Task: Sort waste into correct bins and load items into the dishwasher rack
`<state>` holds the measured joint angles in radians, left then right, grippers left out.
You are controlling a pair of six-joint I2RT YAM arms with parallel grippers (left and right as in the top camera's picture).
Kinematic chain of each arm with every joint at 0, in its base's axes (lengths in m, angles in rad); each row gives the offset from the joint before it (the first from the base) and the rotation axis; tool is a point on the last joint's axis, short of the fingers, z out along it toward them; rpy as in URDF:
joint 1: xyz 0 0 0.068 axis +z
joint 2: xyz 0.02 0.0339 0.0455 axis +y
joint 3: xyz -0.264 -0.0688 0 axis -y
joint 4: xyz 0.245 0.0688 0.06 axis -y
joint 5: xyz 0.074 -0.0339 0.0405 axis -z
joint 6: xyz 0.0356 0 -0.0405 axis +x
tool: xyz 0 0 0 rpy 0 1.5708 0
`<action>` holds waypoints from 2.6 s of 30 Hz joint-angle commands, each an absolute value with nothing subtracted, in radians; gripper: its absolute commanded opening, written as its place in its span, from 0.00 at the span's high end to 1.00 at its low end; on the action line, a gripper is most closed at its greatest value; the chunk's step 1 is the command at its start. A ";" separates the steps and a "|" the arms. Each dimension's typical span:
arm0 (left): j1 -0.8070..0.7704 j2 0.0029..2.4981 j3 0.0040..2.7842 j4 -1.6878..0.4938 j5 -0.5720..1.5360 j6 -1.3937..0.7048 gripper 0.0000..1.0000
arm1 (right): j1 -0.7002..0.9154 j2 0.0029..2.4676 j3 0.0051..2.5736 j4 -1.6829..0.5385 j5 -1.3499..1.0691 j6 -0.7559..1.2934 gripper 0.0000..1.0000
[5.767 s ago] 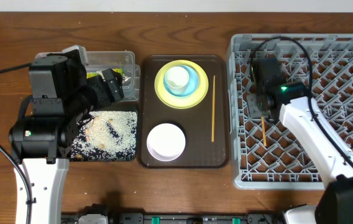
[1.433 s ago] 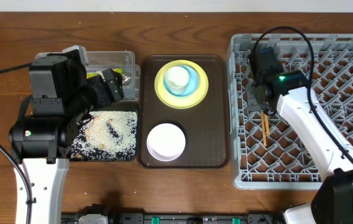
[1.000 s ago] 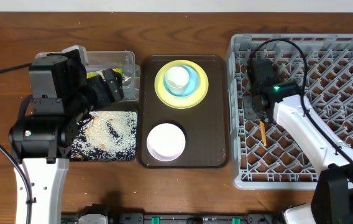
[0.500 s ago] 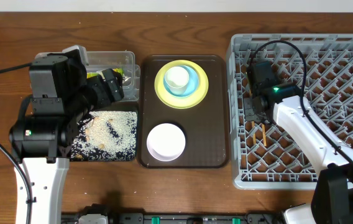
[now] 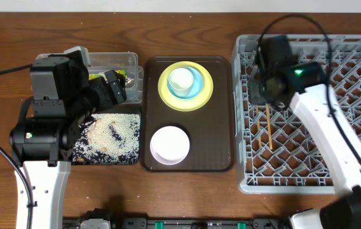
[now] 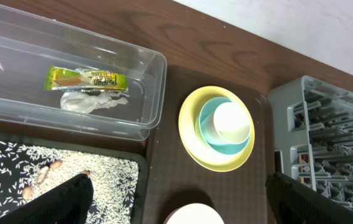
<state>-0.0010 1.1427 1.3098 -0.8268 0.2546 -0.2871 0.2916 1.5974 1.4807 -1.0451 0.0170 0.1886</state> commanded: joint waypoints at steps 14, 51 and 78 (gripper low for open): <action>0.004 1.145 1.319 -0.826 0.242 -0.278 0.08 | 0.640 1.618 1.415 -0.910 -0.393 0.087 0.49; 0.004 1.145 1.319 -0.826 0.242 -0.278 0.08 | 1.028 1.623 0.951 -0.215 -0.221 0.099 0.60; 0.004 1.150 1.319 -0.826 0.242 -0.278 0.08 | 1.029 1.624 0.883 -0.165 -0.187 0.098 0.81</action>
<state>-0.0010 1.1431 1.3098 -0.8268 0.2546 -0.2871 1.0214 1.6188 0.8902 -0.1669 -0.1925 0.1013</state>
